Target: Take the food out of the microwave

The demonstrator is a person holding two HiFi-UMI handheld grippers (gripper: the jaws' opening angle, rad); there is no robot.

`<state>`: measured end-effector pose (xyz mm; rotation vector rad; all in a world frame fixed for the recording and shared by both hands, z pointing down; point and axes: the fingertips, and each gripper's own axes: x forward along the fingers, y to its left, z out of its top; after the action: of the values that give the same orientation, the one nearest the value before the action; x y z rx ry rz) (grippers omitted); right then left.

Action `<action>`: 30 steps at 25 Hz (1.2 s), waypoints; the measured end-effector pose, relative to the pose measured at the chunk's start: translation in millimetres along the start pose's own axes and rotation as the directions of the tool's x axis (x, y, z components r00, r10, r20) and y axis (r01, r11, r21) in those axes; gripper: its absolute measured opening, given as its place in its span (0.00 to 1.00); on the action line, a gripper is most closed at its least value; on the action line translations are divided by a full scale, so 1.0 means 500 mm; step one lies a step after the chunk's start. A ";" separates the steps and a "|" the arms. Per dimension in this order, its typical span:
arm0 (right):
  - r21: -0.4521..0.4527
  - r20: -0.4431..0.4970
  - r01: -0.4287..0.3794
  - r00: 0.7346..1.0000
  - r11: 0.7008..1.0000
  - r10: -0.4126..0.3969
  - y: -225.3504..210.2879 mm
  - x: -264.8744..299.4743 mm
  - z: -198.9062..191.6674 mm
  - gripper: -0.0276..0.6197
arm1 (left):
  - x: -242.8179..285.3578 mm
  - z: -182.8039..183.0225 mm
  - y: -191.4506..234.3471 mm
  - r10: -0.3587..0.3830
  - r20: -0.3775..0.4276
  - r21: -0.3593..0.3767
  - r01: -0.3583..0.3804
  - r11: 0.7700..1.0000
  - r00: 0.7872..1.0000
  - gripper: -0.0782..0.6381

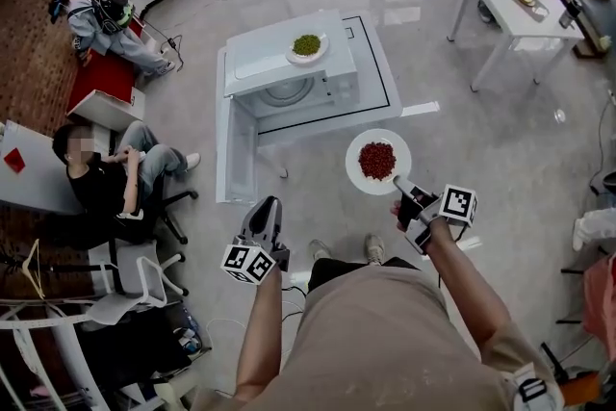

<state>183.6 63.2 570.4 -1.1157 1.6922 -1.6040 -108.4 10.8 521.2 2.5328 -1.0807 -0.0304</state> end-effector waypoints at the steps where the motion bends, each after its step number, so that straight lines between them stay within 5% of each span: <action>1: -0.004 -0.007 0.001 1.000 1.000 -0.001 -0.007 -0.006 0.000 0.07 | -0.001 -0.011 -0.006 0.006 -0.005 -0.001 -0.006 1.000 1.000 0.15; 18: 0.083 -0.001 0.067 0.998 0.994 -0.068 -0.142 -0.067 -0.004 0.07 | 0.041 -0.158 -0.061 0.002 -0.117 0.038 0.003 0.999 0.993 0.15; 30: 0.024 -0.019 0.075 0.997 0.997 -0.074 -0.171 -0.071 -0.033 0.07 | 0.055 -0.201 -0.085 -0.029 -0.163 0.017 0.032 0.999 0.986 0.15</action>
<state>204.5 106.8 650.9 -1.1682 1.6558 -1.6806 -42.9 52.5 602.8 2.5192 -0.9830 0.1770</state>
